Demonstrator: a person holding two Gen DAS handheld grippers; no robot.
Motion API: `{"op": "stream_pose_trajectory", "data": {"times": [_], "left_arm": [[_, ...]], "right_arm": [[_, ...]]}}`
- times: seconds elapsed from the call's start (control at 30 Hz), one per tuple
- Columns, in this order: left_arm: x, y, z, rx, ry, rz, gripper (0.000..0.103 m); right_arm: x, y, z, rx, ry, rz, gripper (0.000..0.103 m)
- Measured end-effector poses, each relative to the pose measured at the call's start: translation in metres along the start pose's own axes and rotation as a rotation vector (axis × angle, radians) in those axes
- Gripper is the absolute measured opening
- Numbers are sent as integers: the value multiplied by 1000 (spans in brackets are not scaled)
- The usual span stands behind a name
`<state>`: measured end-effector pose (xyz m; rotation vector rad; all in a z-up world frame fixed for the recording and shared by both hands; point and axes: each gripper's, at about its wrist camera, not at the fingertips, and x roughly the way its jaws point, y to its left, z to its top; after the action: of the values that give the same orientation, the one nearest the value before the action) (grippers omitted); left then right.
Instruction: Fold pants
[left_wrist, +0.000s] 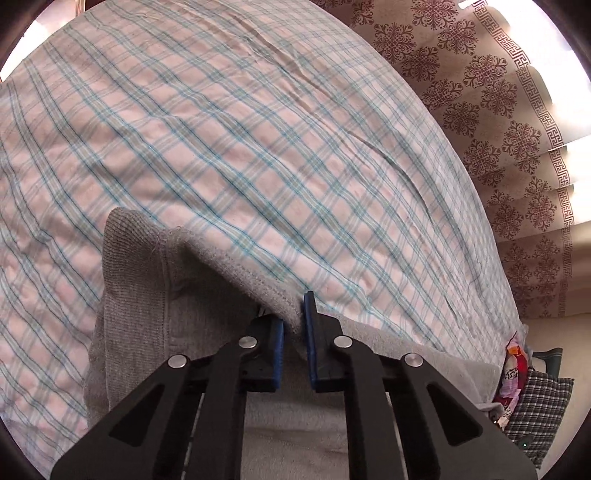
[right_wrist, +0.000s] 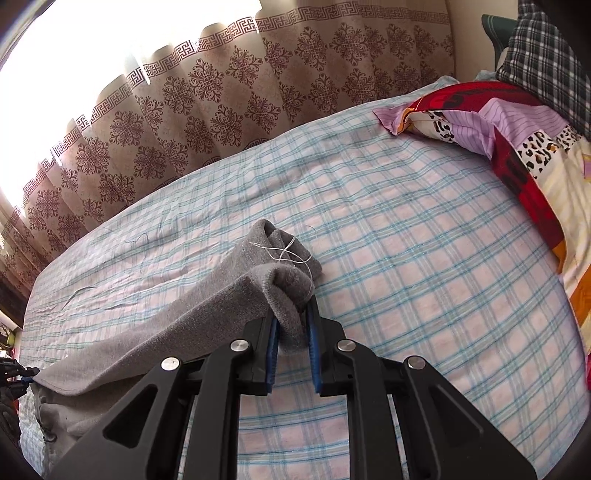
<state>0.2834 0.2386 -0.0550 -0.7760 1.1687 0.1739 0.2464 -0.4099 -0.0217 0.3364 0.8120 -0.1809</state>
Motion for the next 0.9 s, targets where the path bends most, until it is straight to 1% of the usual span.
{"op": "stream_pose_trajectory", "data": {"times": [0.2,0.33,0.43,0.63,0.7,0.77,0.83,0.9], "left_arm": [[-41,-2,-26,49,-23,-64,8],[-69,1,-49,85,-28,-101,8],[-89,4,-69,116,-32,-123,8],[-125,12,-115,193,-47,-153,8],[-131,18,-132,211,-40,-154,8],[-134,23,-148,234,-23,-149,8],[-132,31,-164,249,-6,-140,8],[-128,40,-175,249,11,-129,8]], "right_arm": [[-41,4,13,-16,-69,10,13],[-76,-4,15,-11,-118,7,13],[-102,-17,10,6,-137,9,13],[-152,-40,-18,19,-174,-9,11],[-172,-52,-30,37,-193,-20,9],[-191,-69,-42,67,-204,-29,9],[-199,-85,-59,85,-175,-37,10],[-195,-97,-79,107,-104,-11,10]]}}
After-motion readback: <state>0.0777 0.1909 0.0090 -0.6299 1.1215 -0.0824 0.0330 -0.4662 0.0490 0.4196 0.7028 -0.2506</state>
